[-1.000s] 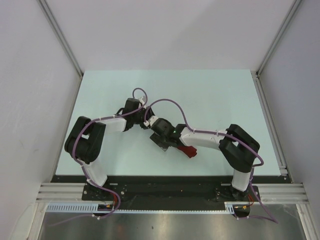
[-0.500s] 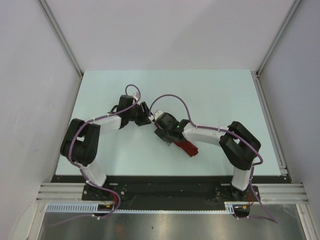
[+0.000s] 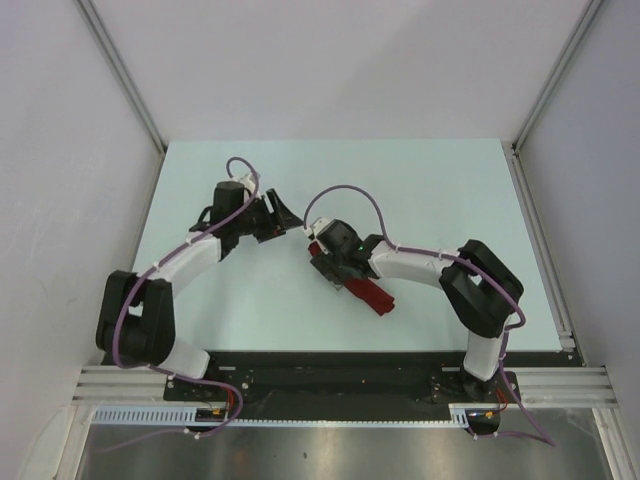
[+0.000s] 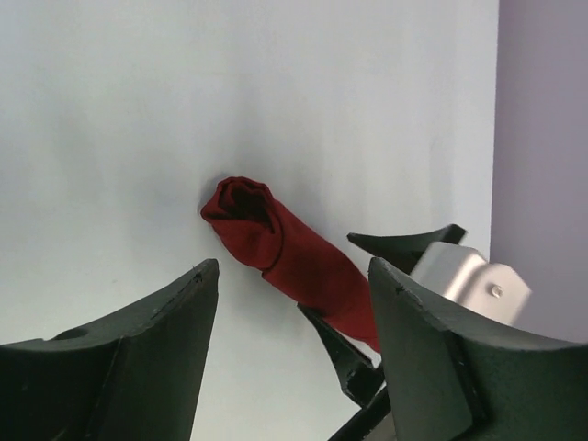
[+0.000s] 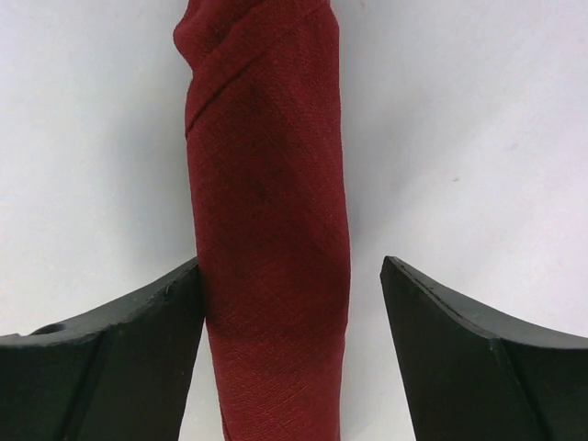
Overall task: Fold the napkin, place the utensils inside, and roll it up
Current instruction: Roll the napkin with the utensil
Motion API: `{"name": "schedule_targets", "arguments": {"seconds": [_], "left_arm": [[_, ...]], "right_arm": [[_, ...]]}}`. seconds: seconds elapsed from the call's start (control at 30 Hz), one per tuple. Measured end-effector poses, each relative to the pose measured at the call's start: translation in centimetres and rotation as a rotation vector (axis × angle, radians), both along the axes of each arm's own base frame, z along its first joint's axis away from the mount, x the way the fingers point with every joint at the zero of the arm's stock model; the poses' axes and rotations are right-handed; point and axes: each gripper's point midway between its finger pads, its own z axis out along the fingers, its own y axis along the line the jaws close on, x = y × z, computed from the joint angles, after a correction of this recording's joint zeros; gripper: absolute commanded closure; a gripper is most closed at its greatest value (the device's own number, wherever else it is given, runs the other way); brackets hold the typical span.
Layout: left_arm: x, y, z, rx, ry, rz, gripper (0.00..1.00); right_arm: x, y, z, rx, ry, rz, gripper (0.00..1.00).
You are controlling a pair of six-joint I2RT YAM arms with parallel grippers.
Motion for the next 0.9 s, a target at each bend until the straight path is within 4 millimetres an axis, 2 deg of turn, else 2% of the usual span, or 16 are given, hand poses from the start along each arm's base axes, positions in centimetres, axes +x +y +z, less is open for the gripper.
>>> {"name": "schedule_targets", "arguments": {"seconds": [0.13,0.2,0.33,0.43,0.5,0.53,0.7,0.83,0.9], "left_arm": [[-0.1,1.9,2.3,0.012,-0.049,0.036,0.23],[-0.2,3.1,3.4,0.02,-0.074,0.061,0.2],[-0.7,6.1,6.1,0.041,-0.141,0.124,0.14],[-1.8,8.2,8.7,0.062,-0.215,0.171,0.11],[-2.3,9.5,10.3,0.081,-0.267,0.202,0.07],[-2.9,10.1,11.3,0.1,-0.305,0.214,0.06],[-6.0,11.3,14.9,0.166,-0.448,0.228,0.0],[-9.1,11.7,17.8,0.192,-0.591,0.227,0.0],[-10.5,11.8,18.5,0.201,-0.636,0.23,0.0]], "right_arm": [[-0.9,0.4,0.0,0.076,0.073,0.037,0.12],[-1.5,0.9,1.1,0.138,0.099,0.056,0.09],[-2.5,2.0,5.7,0.307,0.101,0.097,0.07],[-2.4,1.8,9.1,0.438,0.086,0.091,0.07],[-1.8,0.5,11.1,0.53,0.076,0.052,0.07],[-1.3,-0.8,12.0,0.581,0.069,0.013,0.07],[0.1,-7.4,13.9,0.707,0.009,-0.18,0.07],[-0.6,-11.8,14.9,0.763,-0.06,-0.299,0.07],[-1.1,-13.7,15.9,0.789,-0.118,-0.343,0.06]]}}
